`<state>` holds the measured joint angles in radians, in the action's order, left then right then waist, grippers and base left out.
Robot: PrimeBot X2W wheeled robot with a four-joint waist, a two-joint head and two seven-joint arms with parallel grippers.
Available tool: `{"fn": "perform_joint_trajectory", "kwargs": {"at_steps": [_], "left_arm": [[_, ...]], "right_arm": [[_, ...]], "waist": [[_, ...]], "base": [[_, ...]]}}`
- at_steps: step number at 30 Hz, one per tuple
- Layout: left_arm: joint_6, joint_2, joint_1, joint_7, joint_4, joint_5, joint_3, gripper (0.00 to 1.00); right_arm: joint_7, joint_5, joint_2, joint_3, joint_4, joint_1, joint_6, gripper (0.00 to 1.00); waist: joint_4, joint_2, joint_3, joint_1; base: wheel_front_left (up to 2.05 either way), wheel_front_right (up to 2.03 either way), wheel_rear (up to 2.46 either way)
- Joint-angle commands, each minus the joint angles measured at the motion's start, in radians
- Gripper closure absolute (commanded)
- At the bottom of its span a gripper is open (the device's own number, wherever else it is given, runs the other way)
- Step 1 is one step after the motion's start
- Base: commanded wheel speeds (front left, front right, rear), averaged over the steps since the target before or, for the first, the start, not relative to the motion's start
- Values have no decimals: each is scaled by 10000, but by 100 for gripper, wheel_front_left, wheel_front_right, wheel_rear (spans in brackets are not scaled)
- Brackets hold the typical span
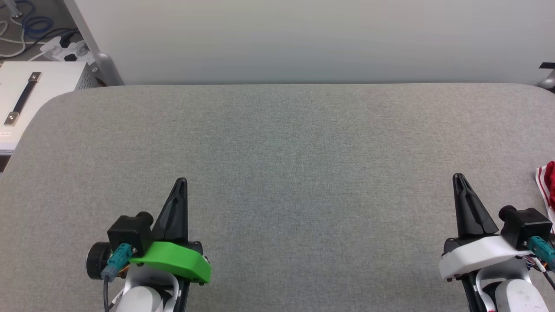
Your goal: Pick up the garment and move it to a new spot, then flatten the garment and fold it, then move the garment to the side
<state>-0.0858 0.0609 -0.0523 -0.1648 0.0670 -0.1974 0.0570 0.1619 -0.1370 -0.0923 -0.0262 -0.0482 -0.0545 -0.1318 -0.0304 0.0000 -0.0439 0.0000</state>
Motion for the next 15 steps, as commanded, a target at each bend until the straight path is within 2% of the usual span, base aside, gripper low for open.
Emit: {"fn": "perform_joint_trajectory", "kwargs": {"at_steps": [1, 15], "left_arm": [[65, -39, 187, 69, -55, 173, -50, 100], [206, -51, 247, 350, -165, 493, -142, 100]], "right_arm": [[-62, 134, 82, 35, 82, 156, 4, 100], [-338, 353, 142, 75, 153, 225, 6, 100]], "waist": [[7, 0, 9, 0], [59, 0, 85, 0]], "base": [[0, 0, 0], [0, 0, 0]]}}
